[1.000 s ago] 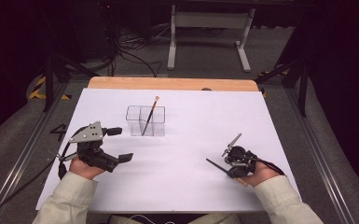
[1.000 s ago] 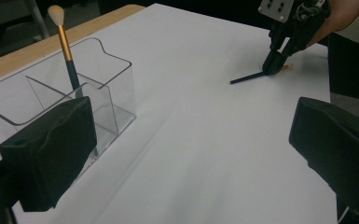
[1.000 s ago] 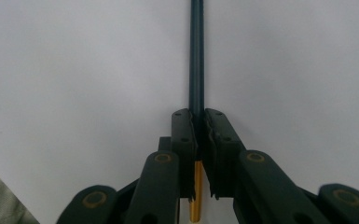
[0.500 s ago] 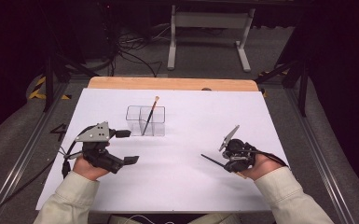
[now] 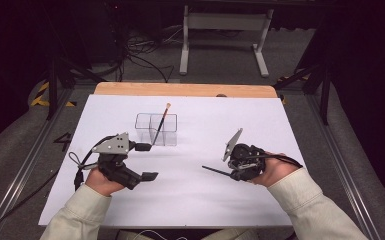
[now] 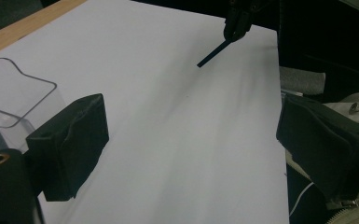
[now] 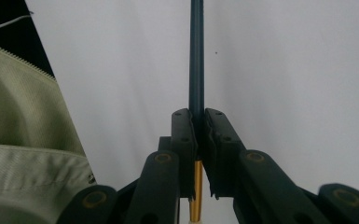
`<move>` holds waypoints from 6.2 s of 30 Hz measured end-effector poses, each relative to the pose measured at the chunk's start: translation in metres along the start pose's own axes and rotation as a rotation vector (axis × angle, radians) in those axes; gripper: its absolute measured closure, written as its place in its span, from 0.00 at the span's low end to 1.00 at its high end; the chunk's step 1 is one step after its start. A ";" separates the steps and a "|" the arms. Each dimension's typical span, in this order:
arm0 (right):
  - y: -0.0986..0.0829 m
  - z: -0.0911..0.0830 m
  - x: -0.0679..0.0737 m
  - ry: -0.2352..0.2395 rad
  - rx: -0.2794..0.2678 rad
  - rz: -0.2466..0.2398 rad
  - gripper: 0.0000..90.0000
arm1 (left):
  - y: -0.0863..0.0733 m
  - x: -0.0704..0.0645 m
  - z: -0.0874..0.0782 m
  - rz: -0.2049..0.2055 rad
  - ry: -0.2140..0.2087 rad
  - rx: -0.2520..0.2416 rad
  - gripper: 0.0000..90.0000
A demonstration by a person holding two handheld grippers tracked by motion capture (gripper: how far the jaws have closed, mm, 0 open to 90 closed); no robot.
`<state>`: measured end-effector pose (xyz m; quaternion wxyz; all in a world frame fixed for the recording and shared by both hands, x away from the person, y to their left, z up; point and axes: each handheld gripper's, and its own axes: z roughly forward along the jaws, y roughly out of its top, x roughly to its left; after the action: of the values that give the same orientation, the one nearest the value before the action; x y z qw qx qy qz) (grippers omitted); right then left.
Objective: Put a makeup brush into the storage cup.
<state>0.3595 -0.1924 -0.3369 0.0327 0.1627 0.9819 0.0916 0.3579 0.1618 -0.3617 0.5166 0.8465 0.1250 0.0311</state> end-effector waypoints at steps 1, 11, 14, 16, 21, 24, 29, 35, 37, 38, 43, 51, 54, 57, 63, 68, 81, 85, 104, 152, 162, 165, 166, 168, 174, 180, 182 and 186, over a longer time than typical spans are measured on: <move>0.003 -0.001 0.001 0.004 0.001 -0.015 0.92 | 0.000 -0.001 0.002 0.002 -0.006 0.002 0.11; 0.027 -0.008 0.013 0.005 0.009 -0.114 0.92 | 0.005 -0.005 0.013 0.015 -0.046 0.000 0.11; 0.034 -0.009 0.016 0.006 0.006 -0.141 0.92 | 0.007 -0.007 0.018 0.021 -0.058 0.005 0.11; 0.037 -0.009 0.018 0.010 0.009 -0.157 0.92 | 0.008 -0.008 0.020 0.026 -0.069 0.009 0.12; 0.046 -0.008 0.025 0.014 0.006 -0.192 0.92 | 0.009 -0.011 0.028 0.038 -0.107 0.027 0.16; 0.050 -0.008 0.028 0.013 0.006 -0.214 0.92 | 0.009 -0.012 0.031 0.039 -0.115 0.029 0.17; 0.059 -0.010 0.034 0.019 -0.005 -0.246 0.92 | 0.008 -0.012 0.038 0.041 -0.135 0.041 0.18; 0.069 -0.005 0.040 0.030 -0.012 -0.271 0.92 | 0.008 -0.013 0.045 0.044 -0.154 0.066 0.21; 0.073 -0.004 0.041 0.031 -0.016 -0.279 0.92 | 0.007 -0.013 0.046 0.041 -0.169 0.072 0.23; 0.074 -0.004 0.041 0.030 -0.017 -0.282 0.92 | 0.007 -0.013 0.046 0.039 -0.174 0.073 0.25; 0.079 -0.003 0.044 0.026 -0.029 -0.297 0.92 | 0.006 -0.012 0.048 0.041 -0.194 0.084 0.30; 0.083 -0.006 0.045 0.017 -0.039 -0.310 0.92 | 0.005 -0.010 0.051 0.039 -0.218 0.104 0.37; 0.084 -0.007 0.047 0.013 -0.043 -0.318 0.92 | 0.004 -0.009 0.051 0.039 -0.224 0.106 0.45; 0.084 -0.007 0.047 0.011 -0.043 -0.325 0.92 | 0.003 -0.009 0.051 0.040 -0.234 0.109 0.53; 0.083 -0.007 0.048 0.010 -0.035 -0.329 0.92 | 0.002 -0.010 0.052 0.061 -0.234 0.136 0.68; 0.082 -0.006 0.048 0.008 -0.037 -0.334 0.92 | 0.002 -0.012 0.054 0.081 -0.237 0.154 0.77; 0.084 -0.005 0.049 0.009 -0.034 -0.340 0.92 | 0.002 -0.016 0.054 0.115 -0.203 0.173 0.92; 0.084 -0.005 0.049 0.007 -0.039 -0.338 0.92 | 0.002 -0.017 0.053 0.131 -0.187 0.172 0.93; 0.068 -0.016 0.038 -0.002 -0.211 -0.291 0.52 | -0.004 -0.014 0.041 0.144 -0.171 0.089 0.94; -0.022 -0.013 0.020 0.105 -0.824 -0.113 0.78 | -0.015 -0.008 0.028 0.161 -0.224 -0.082 0.94; -0.024 -0.016 0.020 0.126 -0.837 -0.144 0.93 | -0.016 -0.008 0.029 0.174 -0.230 -0.089 0.94; -0.022 -0.017 0.019 0.142 -0.830 -0.151 0.94 | -0.017 -0.006 0.030 0.168 -0.241 -0.092 0.94; -0.022 -0.018 0.018 0.150 -0.827 -0.153 0.94 | -0.017 -0.006 0.030 0.160 -0.244 -0.091 0.94; -0.021 -0.020 0.017 0.176 -0.833 -0.146 0.94 | -0.017 -0.005 0.030 0.149 -0.253 -0.095 0.93; -0.014 -0.034 0.017 0.188 -0.802 -0.161 0.95 | -0.016 -0.004 0.031 0.137 -0.245 -0.096 0.85; -0.009 -0.046 0.017 0.156 -0.754 -0.174 0.95 | -0.016 -0.002 0.032 0.100 -0.211 -0.093 0.56; -0.005 -0.050 0.018 0.141 -0.714 -0.180 0.95 | -0.017 -0.001 0.033 0.096 -0.212 -0.093 0.55; 0.004 -0.057 0.018 0.118 -0.623 -0.183 0.95 | -0.015 -0.003 0.035 0.096 -0.194 -0.083 0.49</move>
<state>0.3389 -0.1925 -0.2808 0.0321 0.0504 0.9173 0.3936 0.3591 0.1371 -0.3916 0.5588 0.8284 0.0325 -0.0210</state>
